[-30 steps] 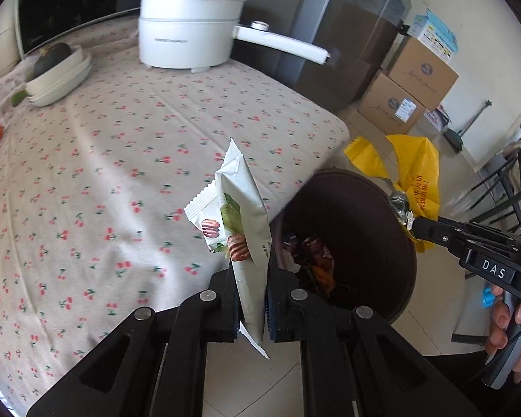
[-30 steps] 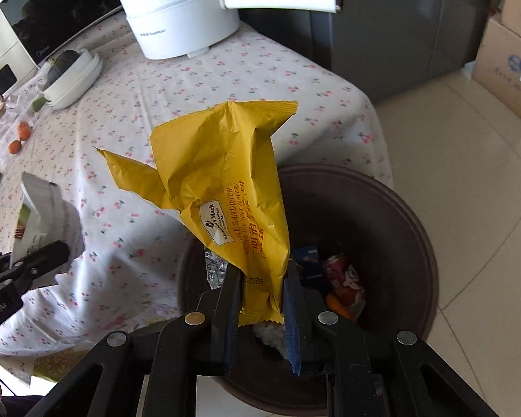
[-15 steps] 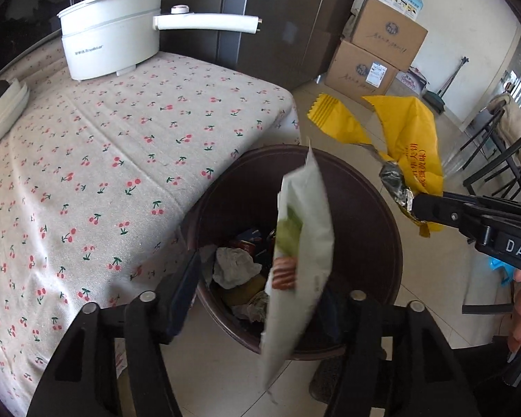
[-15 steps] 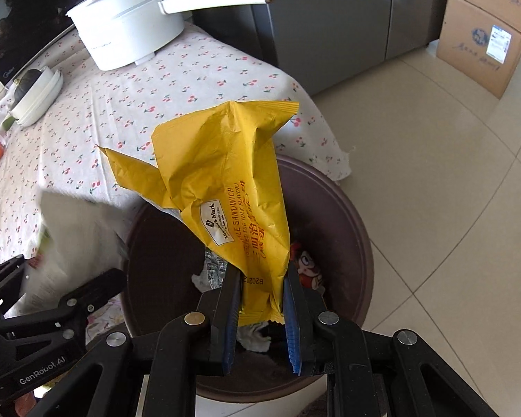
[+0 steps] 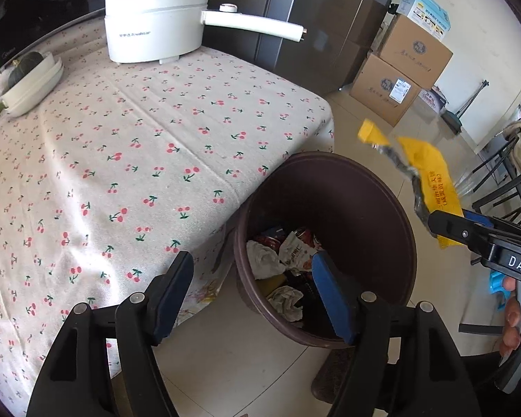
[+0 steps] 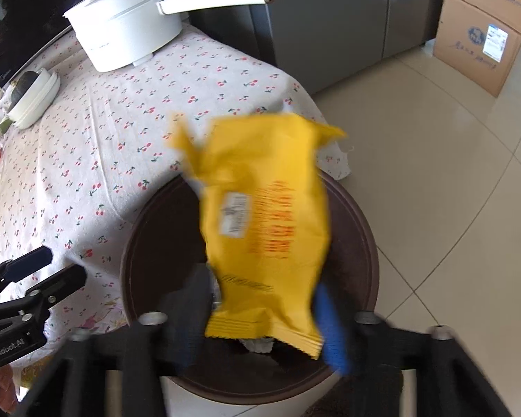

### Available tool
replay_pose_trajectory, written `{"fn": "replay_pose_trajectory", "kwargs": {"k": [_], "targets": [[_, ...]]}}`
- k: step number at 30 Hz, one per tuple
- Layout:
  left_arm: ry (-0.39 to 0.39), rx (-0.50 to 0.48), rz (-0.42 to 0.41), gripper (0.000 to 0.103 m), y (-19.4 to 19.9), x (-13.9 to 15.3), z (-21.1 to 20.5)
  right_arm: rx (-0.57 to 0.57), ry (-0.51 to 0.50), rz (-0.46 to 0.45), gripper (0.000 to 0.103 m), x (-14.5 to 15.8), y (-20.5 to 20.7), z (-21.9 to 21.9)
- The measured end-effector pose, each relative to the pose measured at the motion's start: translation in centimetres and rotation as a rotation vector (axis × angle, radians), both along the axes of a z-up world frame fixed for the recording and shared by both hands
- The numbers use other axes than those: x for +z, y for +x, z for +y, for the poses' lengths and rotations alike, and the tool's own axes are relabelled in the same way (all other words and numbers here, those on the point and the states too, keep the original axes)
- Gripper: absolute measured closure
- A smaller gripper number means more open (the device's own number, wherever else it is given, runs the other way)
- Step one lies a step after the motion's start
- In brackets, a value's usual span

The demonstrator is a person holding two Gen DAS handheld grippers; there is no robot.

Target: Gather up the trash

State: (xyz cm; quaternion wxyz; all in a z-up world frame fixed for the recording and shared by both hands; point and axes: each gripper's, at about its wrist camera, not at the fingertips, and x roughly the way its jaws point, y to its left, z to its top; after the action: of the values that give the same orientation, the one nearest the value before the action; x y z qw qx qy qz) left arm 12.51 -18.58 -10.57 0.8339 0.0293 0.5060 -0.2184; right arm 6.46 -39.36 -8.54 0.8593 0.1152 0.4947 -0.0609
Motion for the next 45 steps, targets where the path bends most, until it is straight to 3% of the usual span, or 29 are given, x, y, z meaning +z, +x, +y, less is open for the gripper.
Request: {"fn": "replay_pose_trajectory", "kwargs": {"k": [7, 16, 24, 31, 35, 42, 45], "targets": [[0.020, 0.032, -0.027, 0.025, -0.9, 1.1, 2.6, 0.009, -0.032, -0.012, 0.026, 0.3, -0.3, 0.8], [0.062, 0.113, -0.095, 0.018, -3.7, 3.1, 6.2, 0.033, -0.091, -0.055, 0.022, 1.4, -1.9, 2.8], [0.058, 0.243, -0.123, 0.018, -7.8, 5.0, 10.2, 0.093, -0.180, -0.180, 0.017, 3.7, -5.7, 7.4], [0.104, 0.318, -0.270, 0.017, -11.4, 7.2, 12.0, 0.152, -0.243, -0.303, 0.012, 5.1, -9.1, 11.7], [0.104, 0.346, -0.314, 0.017, -12.6, 7.4, 12.8, 0.162, -0.250, -0.356, 0.007, 5.7, -10.0, 13.3], [0.095, 0.377, -0.335, 0.017, -13.5, 7.5, 14.0, 0.165, -0.255, -0.354, 0.006, 5.4, -9.4, 14.5], [0.096, 0.377, -0.334, 0.006, -13.5, 7.5, 14.0, 0.159, -0.236, -0.339, 0.006, 5.2, -9.3, 14.4]]}}
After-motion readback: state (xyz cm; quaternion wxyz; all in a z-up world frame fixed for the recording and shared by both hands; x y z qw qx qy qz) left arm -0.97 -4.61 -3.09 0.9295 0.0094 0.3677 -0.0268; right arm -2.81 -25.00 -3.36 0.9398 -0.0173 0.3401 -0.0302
